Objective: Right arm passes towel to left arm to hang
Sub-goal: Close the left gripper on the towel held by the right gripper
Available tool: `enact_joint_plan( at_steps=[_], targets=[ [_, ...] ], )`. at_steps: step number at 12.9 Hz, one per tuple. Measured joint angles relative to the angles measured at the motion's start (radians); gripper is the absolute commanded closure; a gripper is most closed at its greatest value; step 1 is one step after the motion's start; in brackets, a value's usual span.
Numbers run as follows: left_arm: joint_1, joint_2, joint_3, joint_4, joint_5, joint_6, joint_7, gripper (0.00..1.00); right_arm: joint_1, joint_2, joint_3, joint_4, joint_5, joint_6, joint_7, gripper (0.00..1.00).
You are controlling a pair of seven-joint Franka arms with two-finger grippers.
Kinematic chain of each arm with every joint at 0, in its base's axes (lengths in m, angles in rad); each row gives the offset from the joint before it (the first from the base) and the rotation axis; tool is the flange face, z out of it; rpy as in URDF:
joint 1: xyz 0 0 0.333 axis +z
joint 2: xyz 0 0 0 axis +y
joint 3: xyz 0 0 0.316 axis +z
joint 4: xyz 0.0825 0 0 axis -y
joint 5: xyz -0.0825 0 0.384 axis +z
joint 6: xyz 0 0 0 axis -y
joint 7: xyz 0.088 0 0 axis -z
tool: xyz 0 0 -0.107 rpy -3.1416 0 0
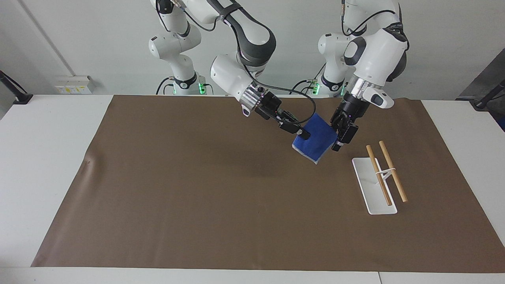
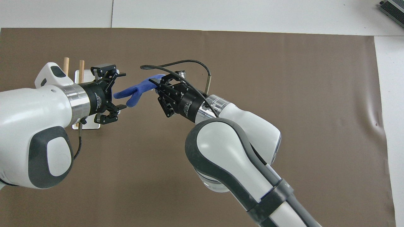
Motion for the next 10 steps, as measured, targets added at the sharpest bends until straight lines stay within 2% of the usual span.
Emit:
enact_joint_plan(
  at_steps=[1,2,3,6,8,10],
  targets=[
    [0.0,0.0,0.0,0.0,0.0,0.001,0.0,0.58,0.0,0.0,0.0,0.0,0.0,0.0,0.0,1.0],
    [0.0,0.0,0.0,0.0,0.0,0.001,0.0,0.65,0.0,0.0,-0.001,0.0,0.0,0.0,0.0,1.0],
    [0.0,0.0,-0.002,0.0,0.0,0.001,0.0,0.71,-0.001,0.0,-0.001,0.0,0.0,0.0,0.0,1.0],
    [0.0,0.001,-0.022,0.0,0.0,0.001,0.006,0.8,-0.006,0.0,-0.002,0.0,0.0,0.0,-0.001,1.0],
    [0.0,0.001,-0.03,0.0,0.0,0.001,0.028,0.99,-0.011,0.001,-0.002,0.001,0.0,0.0,-0.001,1.0],
    [0.001,0.002,-0.028,-0.001,0.0,0.001,0.038,1.0,-0.011,0.001,-0.002,0.001,0.0,0.0,-0.001,0.97]
  ],
)
